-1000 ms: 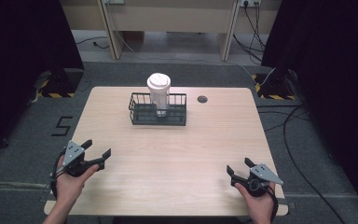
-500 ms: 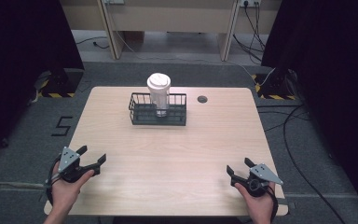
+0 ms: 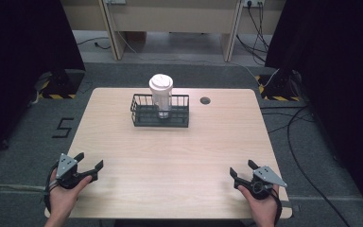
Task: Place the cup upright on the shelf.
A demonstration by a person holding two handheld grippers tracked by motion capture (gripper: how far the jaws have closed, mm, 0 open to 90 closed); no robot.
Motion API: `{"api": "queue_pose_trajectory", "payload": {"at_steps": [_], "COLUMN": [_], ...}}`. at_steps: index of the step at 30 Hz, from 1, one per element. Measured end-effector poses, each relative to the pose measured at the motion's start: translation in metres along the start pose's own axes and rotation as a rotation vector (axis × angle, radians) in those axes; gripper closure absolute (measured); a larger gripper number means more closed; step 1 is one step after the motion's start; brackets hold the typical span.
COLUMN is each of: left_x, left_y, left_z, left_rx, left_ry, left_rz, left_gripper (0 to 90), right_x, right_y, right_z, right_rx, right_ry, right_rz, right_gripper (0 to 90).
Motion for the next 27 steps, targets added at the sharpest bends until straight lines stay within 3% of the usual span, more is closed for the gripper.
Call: {"api": "queue_pose_trajectory", "payload": {"at_steps": [7,27], "left_x": [0.011,0.018], "left_y": [0.002,0.007], "left_z": [0.002,-0.005], "left_rx": [-0.014,-0.03], "left_ry": [0.014,-0.002], "left_rz": [0.009,0.0], "left_gripper": [14.5,14.5], "right_x": [0.0,0.0], "right_y": [0.0,0.0], "right_z": [0.0,-0.001], "right_rx": [0.001,0.003], "right_ry": [0.0,0.014], "right_rz": [0.0,0.001], "right_gripper": [19.2,19.2]}}
Point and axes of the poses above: each handheld gripper's, and its own axes: y roughly backward along the jaws, x roughly out of its underside, z roughly to its left, the point moved 4 cm from there along -y, roughly forward along the jaws, and after that the axes turned 10 degrees about -z, right-handed, at the moved point
